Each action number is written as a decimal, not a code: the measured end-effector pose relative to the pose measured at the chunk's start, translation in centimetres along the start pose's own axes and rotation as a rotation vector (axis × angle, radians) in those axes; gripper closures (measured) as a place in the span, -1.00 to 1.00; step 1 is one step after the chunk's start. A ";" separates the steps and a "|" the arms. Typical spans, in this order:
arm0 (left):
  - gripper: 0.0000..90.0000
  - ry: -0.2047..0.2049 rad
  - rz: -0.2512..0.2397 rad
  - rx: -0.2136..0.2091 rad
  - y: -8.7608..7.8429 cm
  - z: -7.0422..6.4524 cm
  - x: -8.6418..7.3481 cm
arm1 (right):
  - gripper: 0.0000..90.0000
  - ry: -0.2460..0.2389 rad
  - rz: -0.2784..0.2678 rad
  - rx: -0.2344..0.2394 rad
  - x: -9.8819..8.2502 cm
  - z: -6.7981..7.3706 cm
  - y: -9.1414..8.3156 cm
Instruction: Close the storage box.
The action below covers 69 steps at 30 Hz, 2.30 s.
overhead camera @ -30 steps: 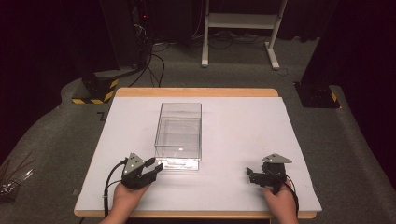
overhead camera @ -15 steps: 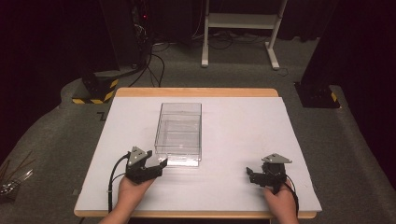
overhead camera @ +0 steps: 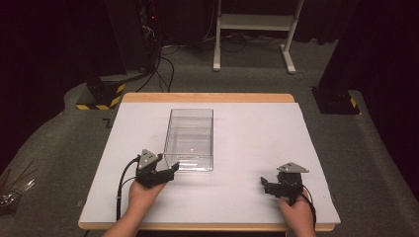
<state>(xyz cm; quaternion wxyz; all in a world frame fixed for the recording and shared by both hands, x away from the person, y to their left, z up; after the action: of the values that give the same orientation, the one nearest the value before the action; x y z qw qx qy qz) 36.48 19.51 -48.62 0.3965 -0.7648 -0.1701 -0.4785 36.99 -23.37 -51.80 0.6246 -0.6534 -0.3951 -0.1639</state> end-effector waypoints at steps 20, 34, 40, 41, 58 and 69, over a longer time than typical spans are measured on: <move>-0.31 -0.006 0.012 0.043 1.6 1.0 0.1 | -0.70 0.001 0.000 0.002 0.0 0.0 0.0; -0.26 -0.030 0.013 0.043 2.0 1.3 0.1 | -0.70 0.001 -0.001 0.001 0.0 0.0 0.0; -0.32 -0.031 0.020 0.017 1.8 1.3 0.0 | -0.70 0.001 -0.001 0.001 0.0 0.0 0.0; -0.33 -0.033 0.020 0.013 1.7 1.3 -0.1 | -0.70 0.001 0.000 0.001 0.0 0.0 0.0; -0.37 -0.004 0.040 -0.030 -1.3 1.7 -1.8 | -0.70 0.000 0.000 0.001 0.0 0.0 0.0; -0.38 0.038 0.153 0.048 -4.4 4.2 -4.3 | -0.70 0.000 0.000 0.000 0.0 0.0 0.0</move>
<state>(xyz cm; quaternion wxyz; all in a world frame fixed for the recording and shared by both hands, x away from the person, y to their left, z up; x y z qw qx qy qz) 34.06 26.02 -51.33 0.4533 -0.7565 -0.1150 -0.4572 36.99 -23.37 -51.80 0.6245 -0.6534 -0.3953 -0.1639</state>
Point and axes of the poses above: each handheld gripper's, and its own axes: y roughly forward along the jaws, x roughly out of its top, z roughly to its left, the point moved 2 cm from there along y, roughly forward along the jaws, and after that the axes turned 13 degrees about -x, right-handed, at the moved point
